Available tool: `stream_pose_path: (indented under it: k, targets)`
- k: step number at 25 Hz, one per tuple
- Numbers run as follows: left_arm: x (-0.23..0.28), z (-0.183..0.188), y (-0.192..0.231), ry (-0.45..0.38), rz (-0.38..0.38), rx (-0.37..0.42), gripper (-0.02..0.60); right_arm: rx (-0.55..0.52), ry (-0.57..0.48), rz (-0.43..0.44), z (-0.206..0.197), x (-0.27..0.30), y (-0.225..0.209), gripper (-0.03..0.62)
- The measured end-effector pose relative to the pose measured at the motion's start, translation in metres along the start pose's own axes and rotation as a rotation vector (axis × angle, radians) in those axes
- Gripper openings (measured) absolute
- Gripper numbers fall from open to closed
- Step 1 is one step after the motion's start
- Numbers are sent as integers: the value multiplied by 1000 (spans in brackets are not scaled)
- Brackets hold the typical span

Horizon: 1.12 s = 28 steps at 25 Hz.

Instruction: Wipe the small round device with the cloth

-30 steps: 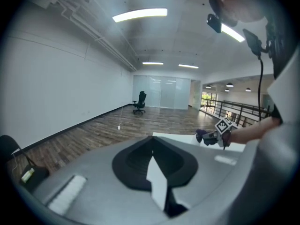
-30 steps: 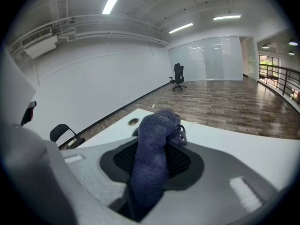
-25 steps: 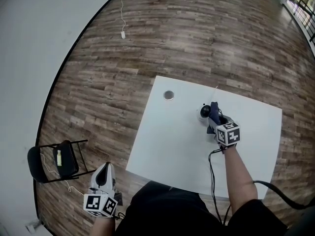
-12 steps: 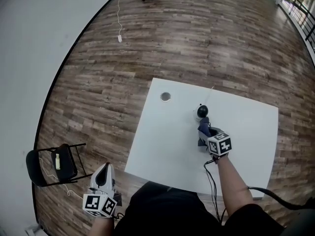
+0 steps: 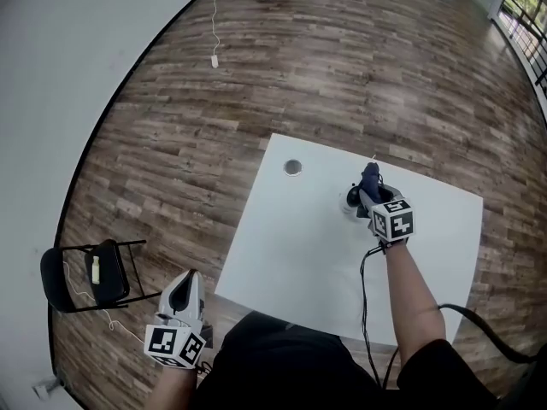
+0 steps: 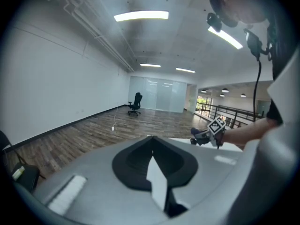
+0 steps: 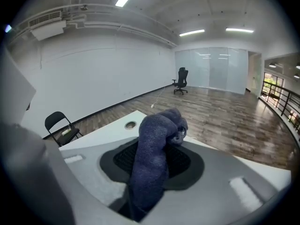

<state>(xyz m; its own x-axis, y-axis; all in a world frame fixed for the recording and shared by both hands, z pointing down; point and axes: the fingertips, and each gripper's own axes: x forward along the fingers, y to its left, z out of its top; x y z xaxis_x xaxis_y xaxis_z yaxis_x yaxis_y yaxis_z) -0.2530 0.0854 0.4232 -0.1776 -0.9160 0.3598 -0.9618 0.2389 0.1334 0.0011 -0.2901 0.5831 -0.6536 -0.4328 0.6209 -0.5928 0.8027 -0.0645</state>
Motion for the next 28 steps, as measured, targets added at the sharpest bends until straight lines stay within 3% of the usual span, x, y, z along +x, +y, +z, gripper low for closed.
stream_pose_path:
  k: [8,14,23,28]
  targets:
    - [-12,-11,8,16,53,-34,6,-53,26,12,-5,11,12,130]
    - [-15,-14,8,16,57,-43,6,-201,75,41,-8,13,38,130]
    - [-22,-19,4,24,63,-39,6,-178,62,141,-13,19,68,130]
    - [-29,-22,3,39,77,-37,6,-70,109,199,-45,28,83,130]
